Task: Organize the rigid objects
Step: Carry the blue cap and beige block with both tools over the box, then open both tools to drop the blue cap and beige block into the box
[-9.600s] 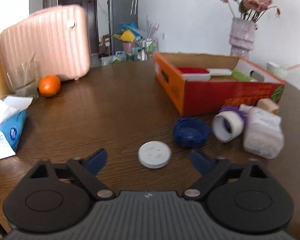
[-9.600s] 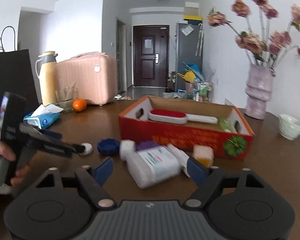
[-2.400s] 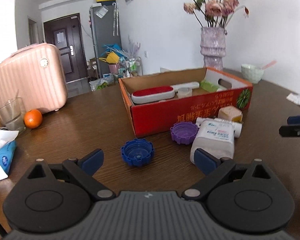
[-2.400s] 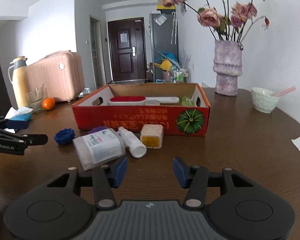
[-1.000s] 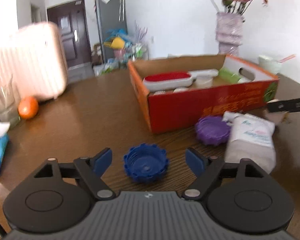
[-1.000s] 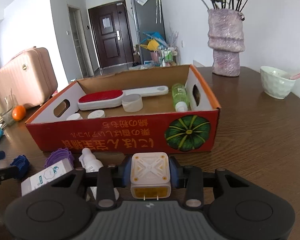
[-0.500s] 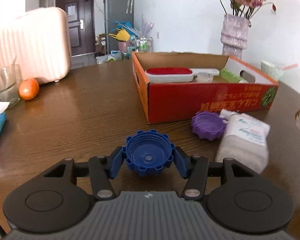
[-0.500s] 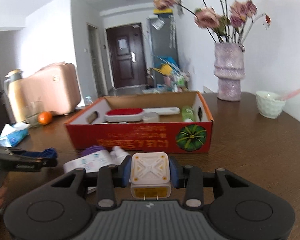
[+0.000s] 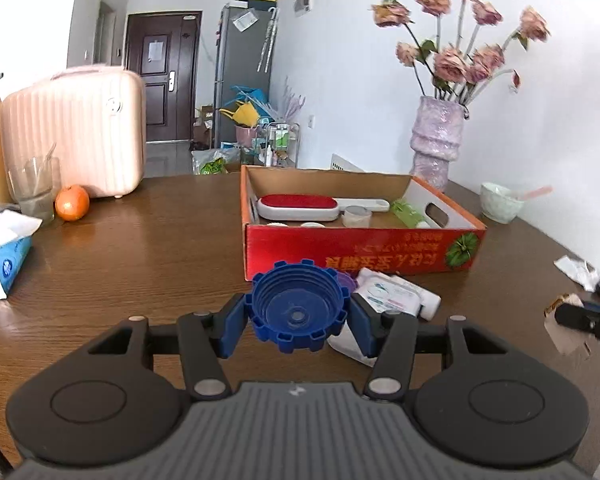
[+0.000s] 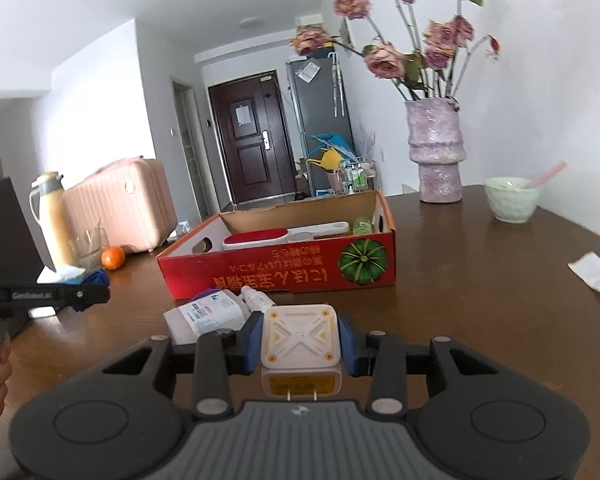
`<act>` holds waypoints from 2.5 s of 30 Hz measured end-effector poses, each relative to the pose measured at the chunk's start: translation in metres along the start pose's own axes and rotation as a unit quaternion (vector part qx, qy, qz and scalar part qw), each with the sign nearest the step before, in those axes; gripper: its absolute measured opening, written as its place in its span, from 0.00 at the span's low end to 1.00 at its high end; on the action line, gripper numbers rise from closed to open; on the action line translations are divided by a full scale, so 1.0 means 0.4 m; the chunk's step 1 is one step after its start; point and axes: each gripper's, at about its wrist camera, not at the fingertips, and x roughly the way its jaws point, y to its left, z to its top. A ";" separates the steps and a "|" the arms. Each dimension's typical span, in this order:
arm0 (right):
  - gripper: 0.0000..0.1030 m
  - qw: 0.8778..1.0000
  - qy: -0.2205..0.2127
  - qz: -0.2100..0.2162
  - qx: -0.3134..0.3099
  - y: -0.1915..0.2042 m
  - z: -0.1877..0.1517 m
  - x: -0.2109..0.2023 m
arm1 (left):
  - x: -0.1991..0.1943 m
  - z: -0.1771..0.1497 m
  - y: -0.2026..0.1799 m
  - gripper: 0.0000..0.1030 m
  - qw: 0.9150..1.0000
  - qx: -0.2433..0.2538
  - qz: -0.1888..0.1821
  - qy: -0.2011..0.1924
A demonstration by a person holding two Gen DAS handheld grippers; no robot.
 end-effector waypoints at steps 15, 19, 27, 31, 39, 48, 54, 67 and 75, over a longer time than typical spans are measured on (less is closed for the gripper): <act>0.37 0.999 -0.040 -0.027 -0.024 0.051 0.010 -0.189 | -0.252 -0.057 -0.123 0.53 0.996 0.033 -0.022 -0.083; 0.37 0.997 -0.055 -0.031 -0.042 0.091 0.031 -0.231 | -0.287 -0.054 -0.126 0.53 0.994 0.033 -0.024 -0.099; 0.37 0.996 -0.061 -0.023 -0.064 0.126 0.120 -0.179 | -0.264 0.009 -0.112 0.53 0.993 0.028 -0.036 -0.106; 0.37 0.996 -0.053 -0.022 -0.064 0.105 0.184 -0.081 | -0.187 0.073 -0.111 0.53 0.993 0.037 -0.036 -0.104; 0.37 0.998 -0.022 -0.008 -0.057 0.038 0.295 0.144 | 0.035 0.204 -0.124 0.53 0.995 0.041 -0.065 -0.062; 0.37 0.996 0.082 0.020 -0.007 -0.059 0.404 0.496 | 0.409 0.334 -0.104 0.53 0.987 0.005 -0.135 0.085; 0.37 0.989 0.150 0.010 -0.011 -0.071 0.421 0.724 | 0.623 0.340 -0.085 0.53 0.978 0.000 -0.122 0.170; 0.37 0.982 0.184 -0.021 -0.026 -0.076 0.389 0.870 | 0.732 0.301 -0.115 0.83 0.975 0.042 -0.113 0.189; 0.43 0.984 0.176 -0.034 -0.016 -0.114 0.415 0.755 | 0.650 0.336 -0.078 0.91 0.983 0.033 -0.074 0.167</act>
